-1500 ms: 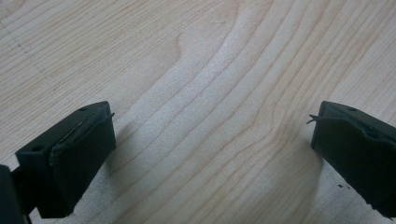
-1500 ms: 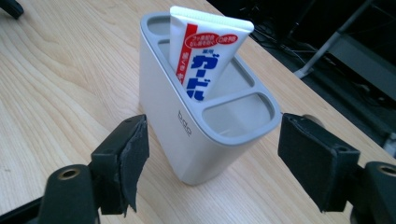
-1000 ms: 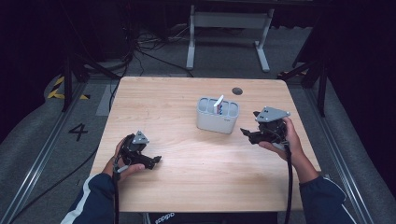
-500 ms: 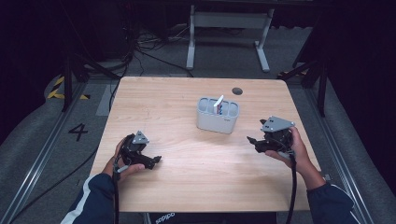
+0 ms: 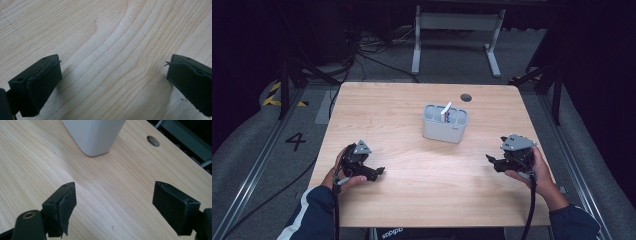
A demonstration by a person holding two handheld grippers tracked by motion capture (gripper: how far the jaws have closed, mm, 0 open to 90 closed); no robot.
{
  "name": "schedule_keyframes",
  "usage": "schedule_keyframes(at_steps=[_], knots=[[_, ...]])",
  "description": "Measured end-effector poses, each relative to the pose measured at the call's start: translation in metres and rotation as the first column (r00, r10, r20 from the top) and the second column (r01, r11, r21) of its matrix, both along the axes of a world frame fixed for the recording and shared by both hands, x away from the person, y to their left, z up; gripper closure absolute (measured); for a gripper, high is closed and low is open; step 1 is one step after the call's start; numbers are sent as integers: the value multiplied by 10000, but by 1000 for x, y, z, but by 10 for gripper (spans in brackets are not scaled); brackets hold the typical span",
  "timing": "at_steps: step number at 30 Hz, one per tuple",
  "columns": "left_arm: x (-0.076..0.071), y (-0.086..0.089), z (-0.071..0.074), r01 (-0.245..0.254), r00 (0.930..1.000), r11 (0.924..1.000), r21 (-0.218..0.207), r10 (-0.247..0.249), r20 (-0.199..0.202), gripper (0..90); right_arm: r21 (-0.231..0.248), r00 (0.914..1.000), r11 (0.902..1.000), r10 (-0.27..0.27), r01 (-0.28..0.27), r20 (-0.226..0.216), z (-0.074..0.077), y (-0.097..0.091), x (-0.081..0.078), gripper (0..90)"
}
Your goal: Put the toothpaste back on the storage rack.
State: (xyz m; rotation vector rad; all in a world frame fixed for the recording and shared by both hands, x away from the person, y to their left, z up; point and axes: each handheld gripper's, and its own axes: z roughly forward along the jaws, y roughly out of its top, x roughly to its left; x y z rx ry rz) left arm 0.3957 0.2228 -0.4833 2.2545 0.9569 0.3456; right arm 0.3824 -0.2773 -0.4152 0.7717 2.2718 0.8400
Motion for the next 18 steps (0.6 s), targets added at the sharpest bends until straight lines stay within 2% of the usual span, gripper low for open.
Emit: schedule_keyframes(at_steps=[9,18], knots=[[0,0,0,-16,10000,10000,-23,16,26,1,-7,9991,9993,-385,385,-158,-11,-23,-10,204],[0,-1,0,-44,10000,10000,2,44,26,1,-82,9948,9982,-591,587,-827,-38,-47,-16,200]])
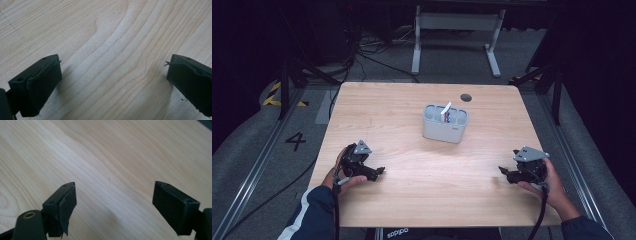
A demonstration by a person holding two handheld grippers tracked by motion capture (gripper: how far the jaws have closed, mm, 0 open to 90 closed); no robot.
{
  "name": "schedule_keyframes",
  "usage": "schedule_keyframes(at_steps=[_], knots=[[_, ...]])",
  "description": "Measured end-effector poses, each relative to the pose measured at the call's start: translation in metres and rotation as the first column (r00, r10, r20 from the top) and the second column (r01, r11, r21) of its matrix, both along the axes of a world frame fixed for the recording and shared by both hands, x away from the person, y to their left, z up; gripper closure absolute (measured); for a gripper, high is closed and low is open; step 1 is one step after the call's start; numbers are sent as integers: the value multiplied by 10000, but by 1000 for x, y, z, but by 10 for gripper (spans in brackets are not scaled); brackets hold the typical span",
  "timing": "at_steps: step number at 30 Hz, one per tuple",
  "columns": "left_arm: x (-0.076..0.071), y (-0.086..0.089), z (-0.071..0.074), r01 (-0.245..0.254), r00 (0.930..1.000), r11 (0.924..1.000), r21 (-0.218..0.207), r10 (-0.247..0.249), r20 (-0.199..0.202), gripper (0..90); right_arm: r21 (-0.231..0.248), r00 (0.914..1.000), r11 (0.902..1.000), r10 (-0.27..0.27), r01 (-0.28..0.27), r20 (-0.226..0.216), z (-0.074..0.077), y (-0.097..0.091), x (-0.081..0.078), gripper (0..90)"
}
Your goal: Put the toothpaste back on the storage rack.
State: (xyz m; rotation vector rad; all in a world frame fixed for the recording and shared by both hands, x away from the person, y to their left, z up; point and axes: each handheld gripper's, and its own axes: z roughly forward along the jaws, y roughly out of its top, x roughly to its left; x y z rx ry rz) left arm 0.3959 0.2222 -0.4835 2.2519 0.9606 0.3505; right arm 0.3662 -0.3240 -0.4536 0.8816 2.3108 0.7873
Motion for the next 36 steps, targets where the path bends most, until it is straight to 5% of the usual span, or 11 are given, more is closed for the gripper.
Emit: schedule_keyframes(at_steps=[8,17,22,36], knots=[[0,0,0,-1,10000,10000,5,1,-10,1,811,9975,9954,-476,518,-526,-21,-17,-7,181],[0,0,0,-44,10000,10000,-5,44,-8,1,2227,9863,9646,-1173,1410,-1162,-32,-42,-11,159],[0,-1,0,-58,10000,10000,45,58,51,1,2400,9772,9535,-1487,1823,-1516,-33,-46,-8,148],[0,-2,0,-108,9999,9999,32,108,-19,1,2352,9759,9533,-1563,1893,-1522,-33,-45,-7,136]])
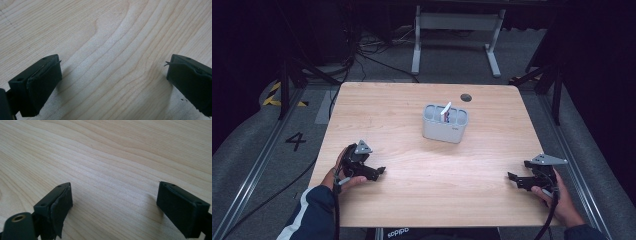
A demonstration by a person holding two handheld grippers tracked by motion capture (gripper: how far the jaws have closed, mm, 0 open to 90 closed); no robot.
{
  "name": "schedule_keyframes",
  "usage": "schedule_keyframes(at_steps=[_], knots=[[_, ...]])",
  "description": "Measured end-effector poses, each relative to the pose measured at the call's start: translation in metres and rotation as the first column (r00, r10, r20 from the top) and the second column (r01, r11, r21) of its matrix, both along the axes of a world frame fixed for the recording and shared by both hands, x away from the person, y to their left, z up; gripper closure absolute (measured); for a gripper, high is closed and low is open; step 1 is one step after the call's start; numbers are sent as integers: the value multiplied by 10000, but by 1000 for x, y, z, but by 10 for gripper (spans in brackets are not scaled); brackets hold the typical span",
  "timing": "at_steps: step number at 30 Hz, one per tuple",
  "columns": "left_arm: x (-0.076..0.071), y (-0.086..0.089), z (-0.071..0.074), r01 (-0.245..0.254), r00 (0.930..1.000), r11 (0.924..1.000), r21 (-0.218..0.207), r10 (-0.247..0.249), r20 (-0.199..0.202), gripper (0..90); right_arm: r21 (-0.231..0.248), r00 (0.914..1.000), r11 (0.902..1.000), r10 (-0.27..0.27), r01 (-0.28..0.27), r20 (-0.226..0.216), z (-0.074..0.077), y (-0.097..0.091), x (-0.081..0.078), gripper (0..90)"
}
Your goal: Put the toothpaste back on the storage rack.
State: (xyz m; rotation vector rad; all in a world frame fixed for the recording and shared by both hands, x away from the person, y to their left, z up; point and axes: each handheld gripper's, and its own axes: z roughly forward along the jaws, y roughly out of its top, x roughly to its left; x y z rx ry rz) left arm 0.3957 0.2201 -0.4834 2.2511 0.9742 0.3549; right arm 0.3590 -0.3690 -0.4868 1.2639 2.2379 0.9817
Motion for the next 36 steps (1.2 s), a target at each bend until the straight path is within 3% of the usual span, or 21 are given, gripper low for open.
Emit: schedule_keyframes(at_steps=[36], knots=[[1,-1,0,-17,10000,10000,-4,17,11,1,-6,10000,10000,-13,13,-3,0,0,0,134]])
